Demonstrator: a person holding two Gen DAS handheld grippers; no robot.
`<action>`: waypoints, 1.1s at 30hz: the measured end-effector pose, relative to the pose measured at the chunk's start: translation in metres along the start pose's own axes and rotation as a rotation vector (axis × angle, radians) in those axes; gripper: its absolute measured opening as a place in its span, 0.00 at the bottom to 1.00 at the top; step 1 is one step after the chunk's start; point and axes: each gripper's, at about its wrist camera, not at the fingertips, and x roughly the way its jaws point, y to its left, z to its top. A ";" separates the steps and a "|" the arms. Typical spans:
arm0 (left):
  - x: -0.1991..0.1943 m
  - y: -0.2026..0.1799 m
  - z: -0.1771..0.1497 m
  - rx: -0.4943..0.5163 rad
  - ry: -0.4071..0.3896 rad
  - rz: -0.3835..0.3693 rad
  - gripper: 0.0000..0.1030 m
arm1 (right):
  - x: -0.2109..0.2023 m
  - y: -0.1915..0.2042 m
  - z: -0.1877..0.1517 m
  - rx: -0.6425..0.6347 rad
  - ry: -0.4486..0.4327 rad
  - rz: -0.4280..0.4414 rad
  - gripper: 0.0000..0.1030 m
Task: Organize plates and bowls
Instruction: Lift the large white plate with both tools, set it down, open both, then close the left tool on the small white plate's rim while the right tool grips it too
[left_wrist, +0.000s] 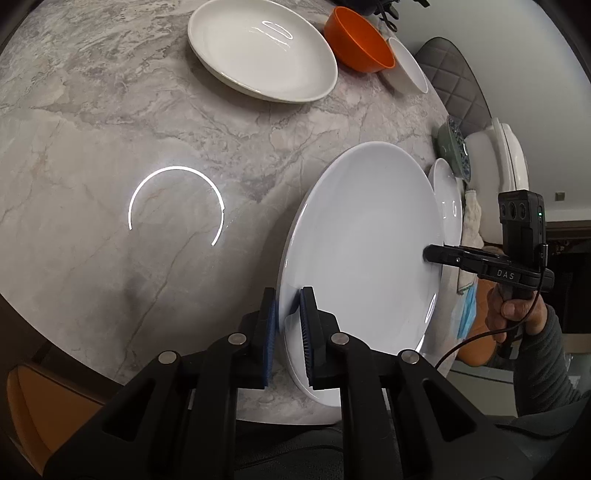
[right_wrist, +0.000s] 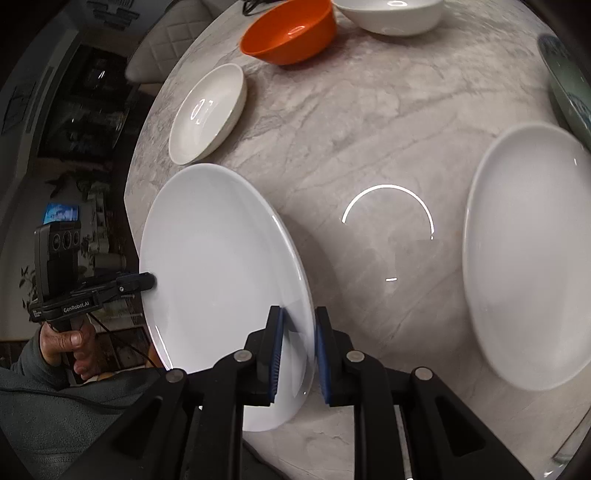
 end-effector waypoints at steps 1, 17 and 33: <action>0.003 0.000 -0.001 0.015 0.008 0.004 0.10 | 0.003 -0.004 -0.007 0.028 -0.011 0.003 0.19; 0.067 -0.033 0.022 0.190 0.064 0.044 0.11 | 0.006 -0.049 -0.065 0.233 -0.142 -0.025 0.20; 0.015 -0.027 0.023 0.173 -0.090 -0.006 0.84 | -0.019 -0.015 -0.101 0.262 -0.457 -0.248 0.82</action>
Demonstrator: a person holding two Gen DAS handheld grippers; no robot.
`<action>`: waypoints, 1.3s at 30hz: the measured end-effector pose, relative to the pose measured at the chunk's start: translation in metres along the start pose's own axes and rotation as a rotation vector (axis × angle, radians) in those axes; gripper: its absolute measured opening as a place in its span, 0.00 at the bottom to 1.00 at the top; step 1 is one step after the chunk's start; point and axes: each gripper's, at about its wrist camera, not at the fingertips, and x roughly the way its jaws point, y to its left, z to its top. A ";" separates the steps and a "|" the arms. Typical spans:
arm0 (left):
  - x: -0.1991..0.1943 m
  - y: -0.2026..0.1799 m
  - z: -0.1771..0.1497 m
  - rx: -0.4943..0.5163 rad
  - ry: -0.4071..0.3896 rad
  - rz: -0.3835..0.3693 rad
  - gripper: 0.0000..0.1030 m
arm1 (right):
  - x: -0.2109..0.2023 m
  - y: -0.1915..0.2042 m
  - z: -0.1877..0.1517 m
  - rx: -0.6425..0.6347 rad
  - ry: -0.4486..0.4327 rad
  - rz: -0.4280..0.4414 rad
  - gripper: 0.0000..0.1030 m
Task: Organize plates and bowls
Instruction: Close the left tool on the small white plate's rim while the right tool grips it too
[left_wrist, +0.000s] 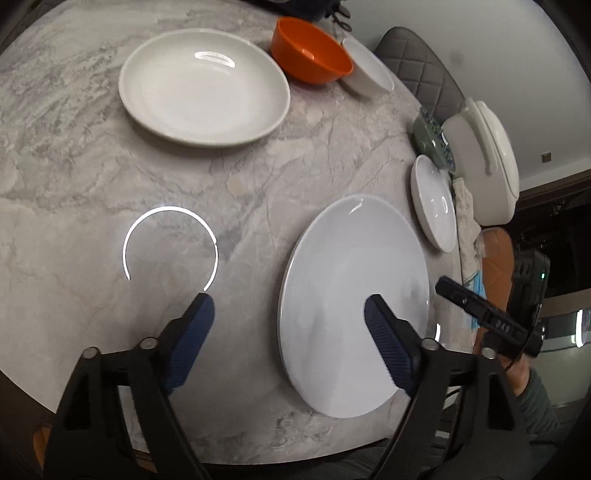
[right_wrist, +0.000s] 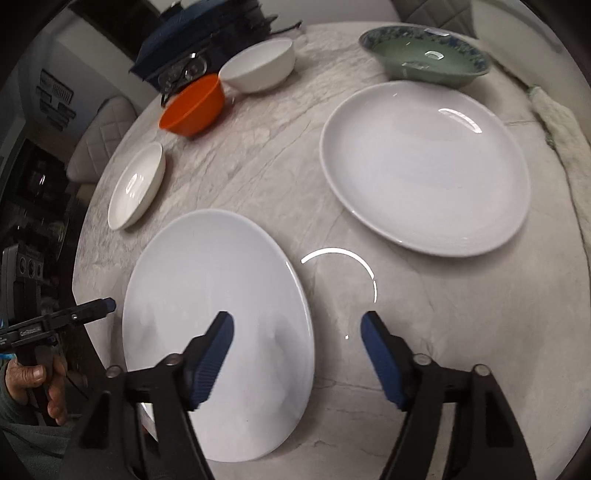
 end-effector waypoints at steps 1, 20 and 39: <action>-0.004 -0.001 0.003 0.003 -0.008 0.001 0.84 | -0.008 -0.002 -0.009 0.029 -0.039 -0.020 0.84; -0.024 -0.043 0.025 0.206 -0.142 -0.019 0.99 | -0.075 -0.035 -0.116 0.494 -0.308 0.063 1.00; 0.027 -0.141 0.092 0.191 -0.078 0.130 0.97 | -0.097 -0.164 -0.018 0.481 -0.355 0.198 0.98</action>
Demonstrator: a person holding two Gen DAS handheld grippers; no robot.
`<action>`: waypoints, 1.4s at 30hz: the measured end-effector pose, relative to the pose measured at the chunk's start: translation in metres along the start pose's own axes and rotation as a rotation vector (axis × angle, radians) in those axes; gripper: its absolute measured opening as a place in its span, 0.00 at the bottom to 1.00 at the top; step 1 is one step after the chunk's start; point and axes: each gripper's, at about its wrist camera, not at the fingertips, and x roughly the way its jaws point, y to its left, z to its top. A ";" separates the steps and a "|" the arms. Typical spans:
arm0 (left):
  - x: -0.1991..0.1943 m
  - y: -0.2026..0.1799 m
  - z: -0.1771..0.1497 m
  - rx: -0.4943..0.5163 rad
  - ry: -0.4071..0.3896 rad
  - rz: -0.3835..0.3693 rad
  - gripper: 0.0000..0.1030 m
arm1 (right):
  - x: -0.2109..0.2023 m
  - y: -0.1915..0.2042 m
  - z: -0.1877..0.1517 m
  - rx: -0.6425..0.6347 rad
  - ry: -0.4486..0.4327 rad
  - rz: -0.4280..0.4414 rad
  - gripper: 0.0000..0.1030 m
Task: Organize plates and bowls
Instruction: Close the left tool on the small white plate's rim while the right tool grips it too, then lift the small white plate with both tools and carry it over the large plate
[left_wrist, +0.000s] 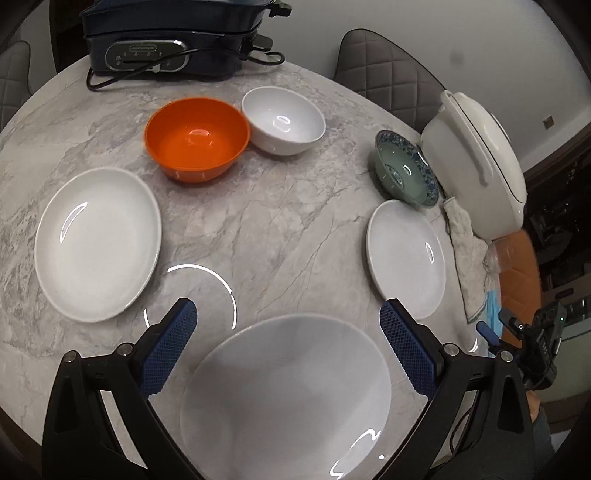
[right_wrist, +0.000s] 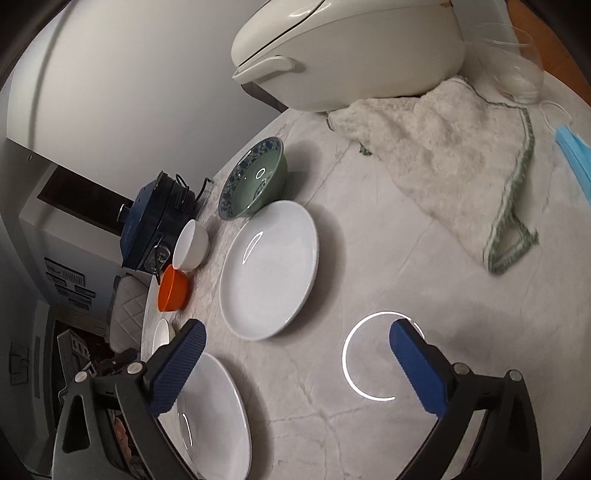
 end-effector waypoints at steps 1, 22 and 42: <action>0.004 -0.007 0.008 0.016 0.004 -0.005 0.97 | 0.004 -0.003 0.011 -0.013 0.020 0.019 0.97; 0.156 -0.076 0.076 0.222 0.281 -0.160 0.68 | 0.100 -0.018 0.078 -0.024 0.307 0.160 0.72; 0.194 -0.093 0.067 0.239 0.366 -0.178 0.19 | 0.132 -0.022 0.088 -0.030 0.442 0.143 0.28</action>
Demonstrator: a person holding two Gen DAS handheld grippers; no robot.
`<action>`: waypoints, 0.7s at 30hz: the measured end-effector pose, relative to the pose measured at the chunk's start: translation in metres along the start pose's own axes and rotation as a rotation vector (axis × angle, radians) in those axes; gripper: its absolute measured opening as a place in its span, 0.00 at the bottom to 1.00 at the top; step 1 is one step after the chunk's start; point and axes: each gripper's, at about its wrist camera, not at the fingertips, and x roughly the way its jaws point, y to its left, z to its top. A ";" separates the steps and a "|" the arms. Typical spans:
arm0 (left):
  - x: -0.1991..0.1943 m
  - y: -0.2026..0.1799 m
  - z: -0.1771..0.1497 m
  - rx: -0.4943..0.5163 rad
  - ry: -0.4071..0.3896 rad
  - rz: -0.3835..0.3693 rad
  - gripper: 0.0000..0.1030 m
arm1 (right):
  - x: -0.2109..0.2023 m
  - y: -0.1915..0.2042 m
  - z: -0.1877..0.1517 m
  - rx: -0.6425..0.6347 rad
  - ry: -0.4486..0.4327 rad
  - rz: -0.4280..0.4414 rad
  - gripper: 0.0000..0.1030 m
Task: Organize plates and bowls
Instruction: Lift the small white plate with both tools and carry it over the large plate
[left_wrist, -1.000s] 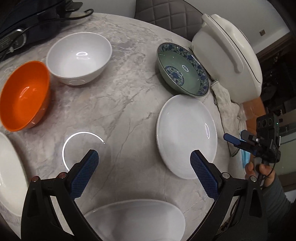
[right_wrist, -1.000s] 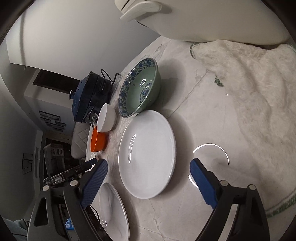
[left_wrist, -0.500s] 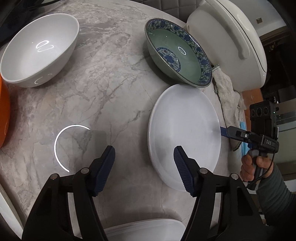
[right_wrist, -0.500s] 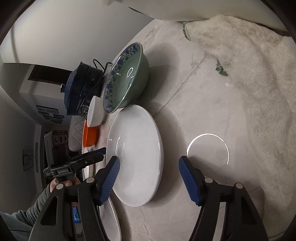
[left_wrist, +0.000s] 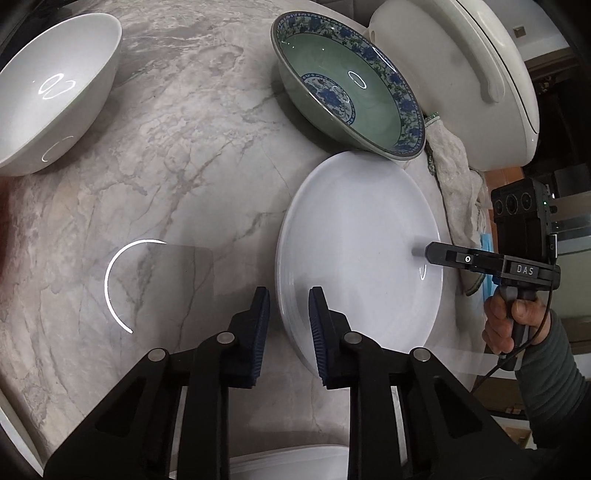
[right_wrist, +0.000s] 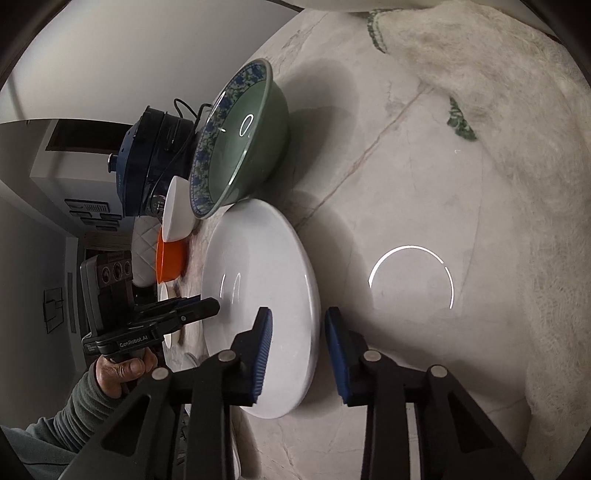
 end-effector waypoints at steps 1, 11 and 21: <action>0.001 -0.001 0.000 -0.001 0.002 -0.005 0.19 | 0.002 0.000 0.000 0.004 0.003 -0.007 0.25; 0.000 0.004 -0.002 -0.028 -0.002 0.013 0.07 | 0.003 -0.004 -0.004 0.040 -0.010 -0.032 0.09; -0.001 -0.001 -0.005 -0.020 0.000 0.041 0.08 | 0.001 0.005 -0.008 0.026 -0.022 -0.061 0.09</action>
